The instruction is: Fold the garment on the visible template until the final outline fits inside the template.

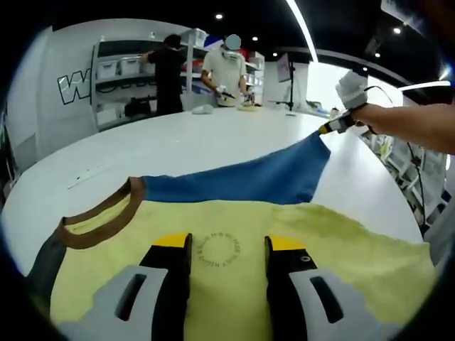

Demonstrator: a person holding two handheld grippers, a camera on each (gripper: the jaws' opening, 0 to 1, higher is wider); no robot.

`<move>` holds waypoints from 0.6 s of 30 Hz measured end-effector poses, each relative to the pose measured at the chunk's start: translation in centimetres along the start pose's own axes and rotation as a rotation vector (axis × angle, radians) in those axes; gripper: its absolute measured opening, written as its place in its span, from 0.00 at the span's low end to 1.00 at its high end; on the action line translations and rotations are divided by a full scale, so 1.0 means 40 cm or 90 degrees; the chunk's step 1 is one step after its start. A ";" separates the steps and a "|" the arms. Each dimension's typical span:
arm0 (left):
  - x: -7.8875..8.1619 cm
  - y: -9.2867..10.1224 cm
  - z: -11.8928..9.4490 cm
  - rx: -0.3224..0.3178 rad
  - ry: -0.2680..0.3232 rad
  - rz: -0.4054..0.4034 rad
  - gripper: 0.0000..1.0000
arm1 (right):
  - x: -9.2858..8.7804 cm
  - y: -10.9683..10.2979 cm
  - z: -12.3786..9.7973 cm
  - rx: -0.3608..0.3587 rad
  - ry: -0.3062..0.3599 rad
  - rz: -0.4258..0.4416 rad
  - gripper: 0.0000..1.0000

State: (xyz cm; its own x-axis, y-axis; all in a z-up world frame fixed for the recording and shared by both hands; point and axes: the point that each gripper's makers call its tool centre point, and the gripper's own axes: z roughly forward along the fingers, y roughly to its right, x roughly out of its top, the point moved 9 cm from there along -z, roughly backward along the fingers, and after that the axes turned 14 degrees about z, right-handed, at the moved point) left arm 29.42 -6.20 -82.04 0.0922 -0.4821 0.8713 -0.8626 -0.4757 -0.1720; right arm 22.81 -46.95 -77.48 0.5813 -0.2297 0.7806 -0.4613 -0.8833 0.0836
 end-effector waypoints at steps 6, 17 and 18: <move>-0.001 -0.001 0.001 0.000 0.002 -0.003 0.37 | -0.037 0.004 0.027 -0.008 -0.054 -0.025 0.00; 0.000 0.006 0.001 -0.002 0.003 0.003 0.40 | -0.036 -0.003 0.048 -0.010 -0.059 -0.060 0.00; 0.000 0.007 0.001 -0.002 0.003 0.004 0.41 | -0.037 -0.003 0.048 -0.011 -0.058 -0.065 0.00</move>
State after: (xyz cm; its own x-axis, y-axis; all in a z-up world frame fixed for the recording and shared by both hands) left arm 29.21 -6.38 -82.12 0.0847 -0.4811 0.8726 -0.8645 -0.4709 -0.1756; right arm 23.31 -47.28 -79.83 0.6841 -0.1757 0.7079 -0.4073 -0.8972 0.1710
